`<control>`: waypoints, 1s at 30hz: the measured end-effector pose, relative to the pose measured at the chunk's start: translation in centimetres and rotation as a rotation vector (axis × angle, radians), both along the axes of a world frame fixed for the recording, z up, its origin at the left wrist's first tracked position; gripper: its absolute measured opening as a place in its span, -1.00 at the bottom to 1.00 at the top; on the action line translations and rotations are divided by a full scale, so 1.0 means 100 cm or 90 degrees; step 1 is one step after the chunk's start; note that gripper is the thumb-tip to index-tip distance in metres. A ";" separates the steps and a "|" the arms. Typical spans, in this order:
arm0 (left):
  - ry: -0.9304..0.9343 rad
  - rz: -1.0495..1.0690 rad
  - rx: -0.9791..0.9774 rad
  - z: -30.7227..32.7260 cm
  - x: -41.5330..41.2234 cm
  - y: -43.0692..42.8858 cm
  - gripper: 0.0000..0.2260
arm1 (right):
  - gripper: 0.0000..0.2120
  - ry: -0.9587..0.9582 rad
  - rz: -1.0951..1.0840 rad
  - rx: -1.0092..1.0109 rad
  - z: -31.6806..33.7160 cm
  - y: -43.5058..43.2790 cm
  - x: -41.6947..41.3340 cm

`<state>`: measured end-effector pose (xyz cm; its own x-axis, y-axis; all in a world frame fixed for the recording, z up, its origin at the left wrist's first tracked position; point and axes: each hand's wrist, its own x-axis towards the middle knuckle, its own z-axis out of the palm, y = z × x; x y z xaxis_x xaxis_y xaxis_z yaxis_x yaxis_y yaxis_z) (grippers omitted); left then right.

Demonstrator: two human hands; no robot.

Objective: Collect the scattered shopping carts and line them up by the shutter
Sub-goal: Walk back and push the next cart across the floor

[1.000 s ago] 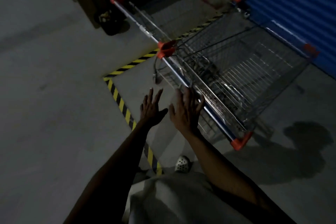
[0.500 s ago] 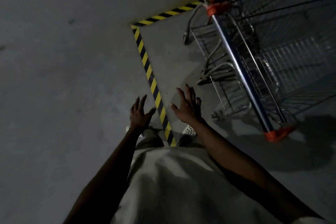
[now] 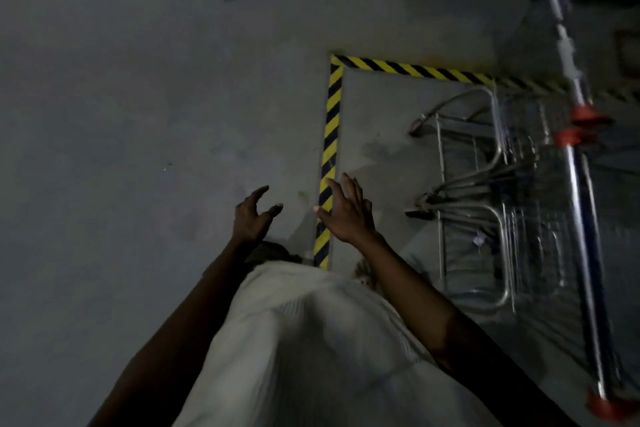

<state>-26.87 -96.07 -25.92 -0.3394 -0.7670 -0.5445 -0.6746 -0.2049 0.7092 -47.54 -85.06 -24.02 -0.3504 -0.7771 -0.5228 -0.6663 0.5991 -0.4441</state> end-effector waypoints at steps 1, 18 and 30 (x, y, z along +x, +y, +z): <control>0.003 0.016 0.010 0.002 0.012 -0.018 -0.46 | -0.30 -0.001 0.011 0.001 -0.002 -0.023 0.010; 0.149 0.605 0.062 0.035 0.225 -0.221 -0.83 | -0.45 -0.131 0.254 -0.070 -0.002 -0.387 0.207; 0.287 1.054 0.020 0.062 0.343 -0.455 -0.79 | -0.66 -0.650 0.119 0.253 0.049 -0.747 0.347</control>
